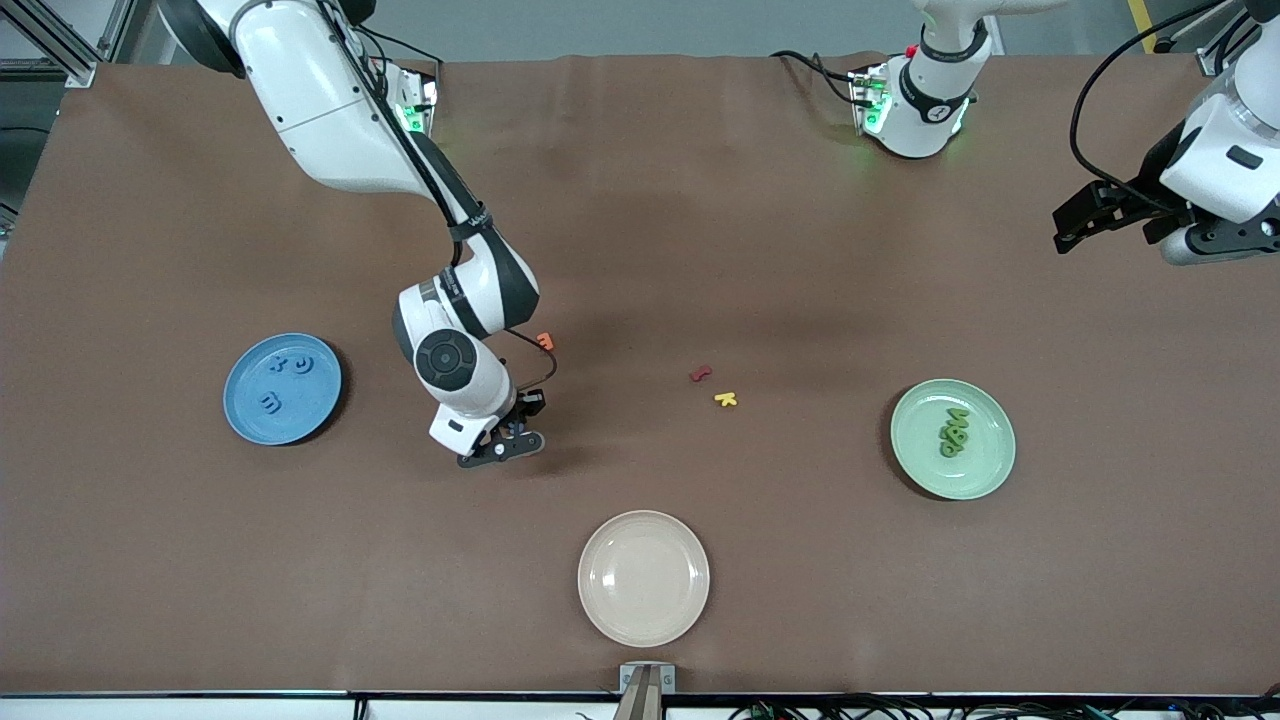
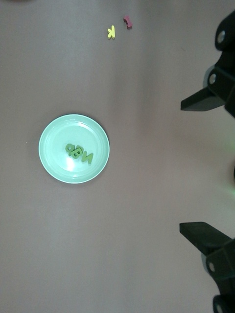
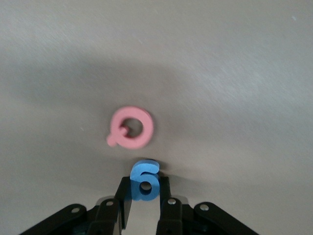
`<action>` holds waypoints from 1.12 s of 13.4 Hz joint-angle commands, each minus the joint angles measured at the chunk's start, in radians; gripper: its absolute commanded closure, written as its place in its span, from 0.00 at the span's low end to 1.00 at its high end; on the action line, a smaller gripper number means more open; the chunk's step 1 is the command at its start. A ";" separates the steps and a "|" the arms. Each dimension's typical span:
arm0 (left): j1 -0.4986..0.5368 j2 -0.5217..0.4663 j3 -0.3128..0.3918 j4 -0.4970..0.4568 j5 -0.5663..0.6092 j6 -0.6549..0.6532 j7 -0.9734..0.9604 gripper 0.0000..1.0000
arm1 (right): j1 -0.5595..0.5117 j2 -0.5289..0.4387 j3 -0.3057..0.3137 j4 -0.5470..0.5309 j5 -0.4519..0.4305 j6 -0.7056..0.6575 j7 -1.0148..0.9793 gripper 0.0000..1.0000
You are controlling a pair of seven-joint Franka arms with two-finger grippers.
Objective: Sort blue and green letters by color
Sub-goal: 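Carry the blue 6 to the blue plate and open the right gripper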
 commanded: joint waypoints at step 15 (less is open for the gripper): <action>0.001 -0.001 0.001 0.016 -0.003 0.000 0.013 0.00 | -0.585 -0.397 0.008 -0.408 -0.012 -0.045 -0.805 0.96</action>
